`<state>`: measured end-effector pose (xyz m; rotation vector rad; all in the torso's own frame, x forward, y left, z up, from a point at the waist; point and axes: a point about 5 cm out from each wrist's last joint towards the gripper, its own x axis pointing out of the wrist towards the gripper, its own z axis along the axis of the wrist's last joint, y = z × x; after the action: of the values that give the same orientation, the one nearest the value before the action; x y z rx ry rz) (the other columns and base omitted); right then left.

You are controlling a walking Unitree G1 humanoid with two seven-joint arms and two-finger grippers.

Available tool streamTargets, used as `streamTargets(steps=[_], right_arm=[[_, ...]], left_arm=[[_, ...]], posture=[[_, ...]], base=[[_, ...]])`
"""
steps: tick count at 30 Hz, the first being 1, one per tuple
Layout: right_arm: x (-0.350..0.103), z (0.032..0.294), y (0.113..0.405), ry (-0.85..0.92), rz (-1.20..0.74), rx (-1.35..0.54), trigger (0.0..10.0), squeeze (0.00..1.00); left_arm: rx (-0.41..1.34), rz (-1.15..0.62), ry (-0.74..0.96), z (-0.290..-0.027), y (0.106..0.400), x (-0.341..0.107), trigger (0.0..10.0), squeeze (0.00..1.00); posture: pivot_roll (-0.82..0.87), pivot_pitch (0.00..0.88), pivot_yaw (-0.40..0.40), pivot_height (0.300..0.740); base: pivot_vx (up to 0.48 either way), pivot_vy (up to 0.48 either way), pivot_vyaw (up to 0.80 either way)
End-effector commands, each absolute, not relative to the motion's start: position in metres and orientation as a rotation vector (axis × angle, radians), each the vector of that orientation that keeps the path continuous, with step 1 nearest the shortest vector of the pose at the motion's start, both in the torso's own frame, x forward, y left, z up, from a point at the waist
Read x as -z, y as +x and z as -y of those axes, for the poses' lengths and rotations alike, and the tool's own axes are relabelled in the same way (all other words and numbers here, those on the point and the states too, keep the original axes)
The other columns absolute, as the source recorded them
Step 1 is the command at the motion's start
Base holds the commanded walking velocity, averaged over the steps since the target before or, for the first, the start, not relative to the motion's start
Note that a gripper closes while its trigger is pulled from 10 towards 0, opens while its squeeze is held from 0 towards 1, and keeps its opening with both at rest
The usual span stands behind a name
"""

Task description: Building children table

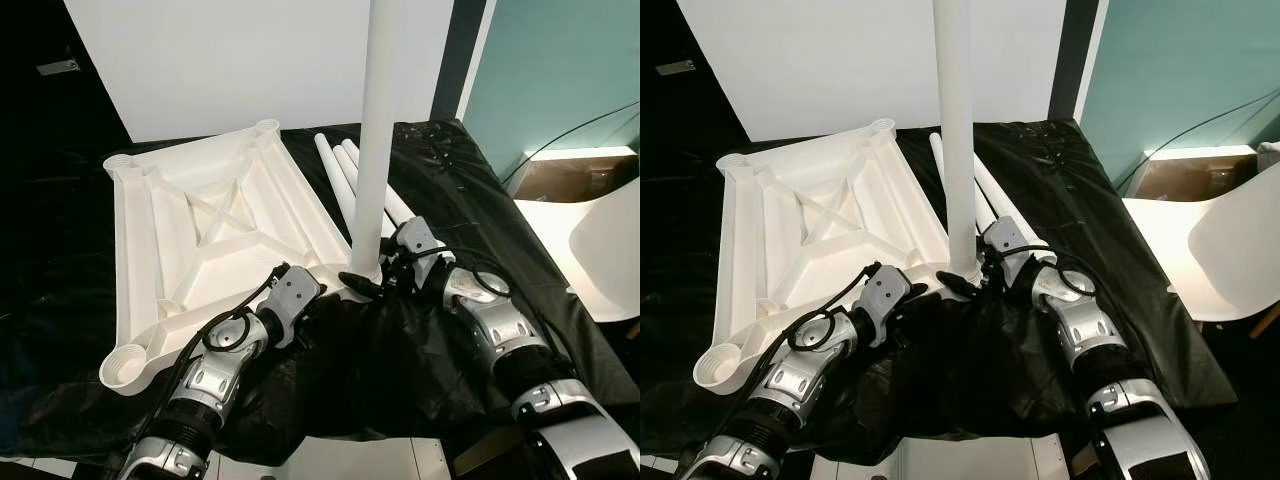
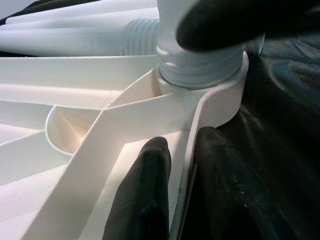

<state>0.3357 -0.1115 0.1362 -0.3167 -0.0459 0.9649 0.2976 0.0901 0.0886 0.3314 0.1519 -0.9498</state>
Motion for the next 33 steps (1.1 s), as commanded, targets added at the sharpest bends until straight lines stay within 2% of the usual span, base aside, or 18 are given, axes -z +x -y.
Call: streamTargets(steps=[1,7,11,12,15,23,24,26,27,28,29,31,32,33], right_arm=[[-0.121,0.099,0.328,-0.317,-0.005,-1.038,0.0,0.0],[-0.108,0.092,0.318,-0.214,-0.045,-1.022,0.0,0.0],[-0.1,0.072,0.306,-0.149,0.005,-0.907,0.0,0.0],[-0.1,0.065,0.303,-0.106,0.053,-0.803,0.0,0.0],[-0.1,0.064,0.303,-0.068,0.087,-0.695,0.0,0.0],[-0.104,0.066,0.306,-0.047,0.138,-0.581,0.0,0.0],[-0.105,0.068,0.308,-0.054,0.133,-0.567,10.0,0.0],[-0.105,0.069,0.309,-0.071,0.127,-0.571,10.0,0.0],[-0.106,0.072,0.311,-0.088,0.12,-0.588,10.0,0.36],[-0.106,0.072,0.311,-0.088,0.12,-0.588,10.0,0.36],[-0.108,0.076,0.314,-0.109,0.117,-0.629,10.0,1.0],[-0.111,0.081,0.316,-0.124,0.115,-0.67,10.0,1.0],[-0.115,0.085,0.319,-0.14,0.111,-0.716,10.0,0.57],[-0.115,0.085,0.319,-0.14,0.111,-0.716,10.0,0.57]], left_arm=[[1.001,-0.29,0.337,-0.091,0.287,-0.063,10.0,0.0],[1.0,-0.288,0.34,-0.091,0.287,-0.063,10.0,0.0],[0.998,-0.289,0.338,-0.092,0.286,-0.062,10.0,0.0],[0.999,-0.289,0.339,-0.092,0.285,-0.061,10.0,0.0],[0.999,-0.29,0.339,-0.093,0.285,-0.061,10.0,0.0],[0.998,-0.29,0.339,-0.093,0.285,-0.061,10.0,0.0],[0.999,-0.29,0.338,-0.092,0.285,-0.061,10.0,0.0],[0.999,-0.29,0.337,-0.092,0.284,-0.061,10.0,0.0],[0.999,-0.29,0.336,-0.091,0.285,-0.061,10.0,0.0],[0.999,-0.29,0.336,-0.091,0.285,-0.061,10.0,0.0],[0.998,-0.289,0.334,-0.091,0.285,-0.061,10.0,0.0],[0.998,-0.288,0.333,-0.091,0.285,-0.061,10.0,0.0],[0.999,-0.288,0.332,-0.09,0.285,-0.061,10.0,0.0],[0.999,-0.288,0.332,-0.09,0.285,-0.061,10.0,0.0]], posture=[[0.0,0.0,0.019,0.74],[0.0,0.0,0.018,0.74],[0.01,0.0,0.022,0.74],[0.01,0.0,0.024,0.74],[0.01,0.0,0.023,0.74],[0.01,0.0,0.022,0.74],[0.01,0.0,0.021,0.74],[0.01,0.0,0.021,0.74],[0.0,0.0,0.018,0.74],[0.0,0.0,0.018,0.74],[0.0,0.0,0.016,0.74],[0.0,0.0,0.018,0.74],[0.0,0.0,0.018,0.74],[0.0,0.0,0.018,0.74]], base=[[0.0,0.0,0.0],[0.0,0.0,0.0],[0.0,0.0,0.0],[0.0,0.0,0.0],[0.0,0.0,0.0],[0.0,0.0,0.0],[0.0,0.0,0.0],[0.0,0.0,0.0],[0.0,0.0,0.0],[0.0,0.0,0.0],[0.0,0.0,0.0],[0.0,0.0,0.0],[0.0,0.0,0.0],[0.0,0.0,0.0]])
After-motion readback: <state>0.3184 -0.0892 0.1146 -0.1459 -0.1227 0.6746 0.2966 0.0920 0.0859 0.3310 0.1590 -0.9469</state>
